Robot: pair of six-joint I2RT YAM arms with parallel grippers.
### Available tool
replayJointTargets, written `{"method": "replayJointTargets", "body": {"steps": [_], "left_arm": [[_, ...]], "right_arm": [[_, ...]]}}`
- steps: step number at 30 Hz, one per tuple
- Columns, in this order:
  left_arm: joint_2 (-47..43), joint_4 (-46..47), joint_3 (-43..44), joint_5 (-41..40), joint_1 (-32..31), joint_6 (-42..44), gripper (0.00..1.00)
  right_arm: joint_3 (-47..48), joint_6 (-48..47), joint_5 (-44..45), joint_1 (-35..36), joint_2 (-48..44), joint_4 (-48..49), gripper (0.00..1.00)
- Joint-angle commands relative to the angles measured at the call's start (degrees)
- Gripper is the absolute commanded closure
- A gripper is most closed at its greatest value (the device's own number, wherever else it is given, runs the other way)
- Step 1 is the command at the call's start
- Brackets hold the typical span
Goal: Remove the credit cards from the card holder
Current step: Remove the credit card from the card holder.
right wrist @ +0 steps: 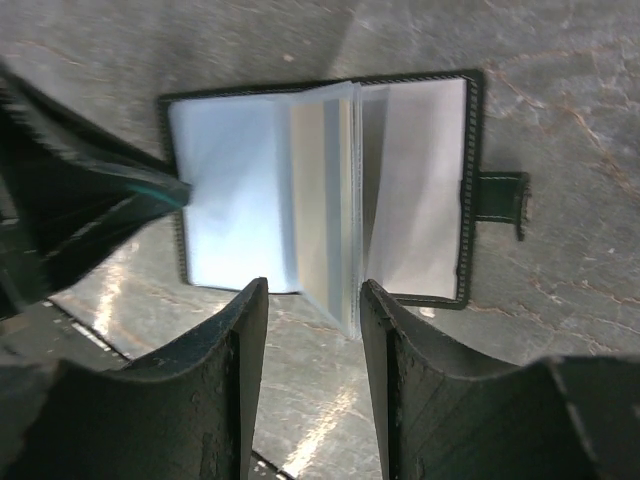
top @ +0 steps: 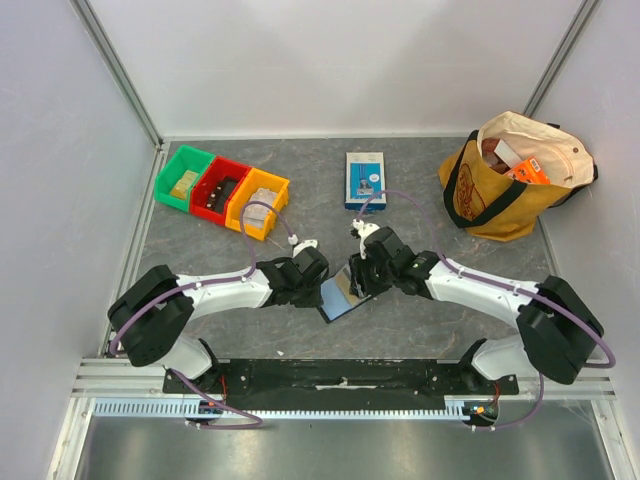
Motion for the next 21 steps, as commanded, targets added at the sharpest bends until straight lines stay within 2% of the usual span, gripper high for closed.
{"method": "replayJointTargets", "body": {"steps": [1, 14, 18, 21], "left_arm": [[1.48, 2.95, -0.49, 0.83, -0.33, -1.71, 0.73], [-1.42, 6.11, -3.47, 1.35, -0.25, -4.26, 0.73], [-3.96, 7.61, -5.67, 0.65, -0.33, -6.28, 0.73], [-7.04, 7.70, -7.25, -0.66, -0.33, -8.21, 0.72]], "right_arm": [[3.23, -0.81, -5.82, 0.54, -3.52, 0.54, 0.50], [3.49, -0.64, -13.22, 3.08, 0.17, 2.13, 0.50], [3.58, -0.46, -12.52, 3.79, 0.70, 1.95, 0.49], [3.41, 0.24, -6.21, 3.79, -0.61, 1.34, 0.50]]}}
